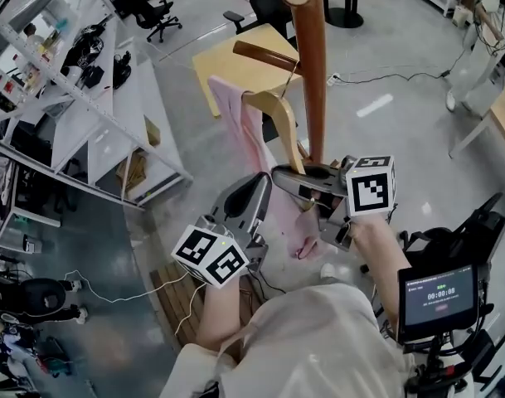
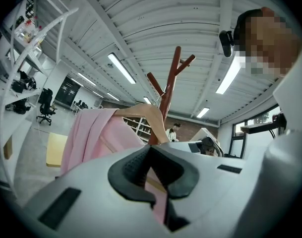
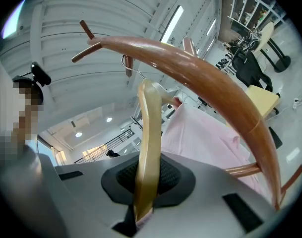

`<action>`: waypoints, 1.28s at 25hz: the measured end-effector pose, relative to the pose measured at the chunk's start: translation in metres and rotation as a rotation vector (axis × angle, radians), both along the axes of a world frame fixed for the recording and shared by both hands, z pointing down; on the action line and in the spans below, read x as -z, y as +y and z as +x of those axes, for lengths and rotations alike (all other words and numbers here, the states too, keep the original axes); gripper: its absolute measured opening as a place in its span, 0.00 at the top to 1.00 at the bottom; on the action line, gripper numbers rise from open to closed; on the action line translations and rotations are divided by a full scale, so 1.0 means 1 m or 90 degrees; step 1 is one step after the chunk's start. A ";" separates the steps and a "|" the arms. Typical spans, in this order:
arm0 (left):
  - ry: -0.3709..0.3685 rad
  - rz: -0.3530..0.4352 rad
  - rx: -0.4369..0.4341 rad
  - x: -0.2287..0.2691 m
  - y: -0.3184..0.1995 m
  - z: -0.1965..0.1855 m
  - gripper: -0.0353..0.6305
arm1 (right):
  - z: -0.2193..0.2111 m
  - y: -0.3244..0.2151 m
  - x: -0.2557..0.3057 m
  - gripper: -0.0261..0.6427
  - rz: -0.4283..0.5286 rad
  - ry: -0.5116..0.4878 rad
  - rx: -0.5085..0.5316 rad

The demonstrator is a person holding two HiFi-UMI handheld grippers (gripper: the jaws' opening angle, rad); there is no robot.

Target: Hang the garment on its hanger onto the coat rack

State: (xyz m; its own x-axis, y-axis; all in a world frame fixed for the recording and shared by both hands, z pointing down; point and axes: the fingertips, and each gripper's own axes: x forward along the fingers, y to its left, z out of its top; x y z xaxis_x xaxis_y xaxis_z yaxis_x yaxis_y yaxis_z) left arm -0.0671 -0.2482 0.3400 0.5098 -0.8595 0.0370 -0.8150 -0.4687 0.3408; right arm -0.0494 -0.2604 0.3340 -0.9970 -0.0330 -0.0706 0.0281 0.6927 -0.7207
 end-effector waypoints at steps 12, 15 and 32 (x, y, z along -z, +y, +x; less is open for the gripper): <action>0.019 0.002 -0.049 -0.003 -0.012 0.020 0.94 | 0.020 -0.006 -0.011 0.94 0.051 0.061 -0.022; 0.024 0.005 -0.061 -0.004 -0.015 0.025 0.94 | 0.024 -0.009 -0.015 0.94 0.068 0.079 -0.030; 0.042 0.006 -0.092 -0.010 -0.018 0.038 0.94 | 0.039 -0.018 -0.016 0.89 0.119 0.115 -0.081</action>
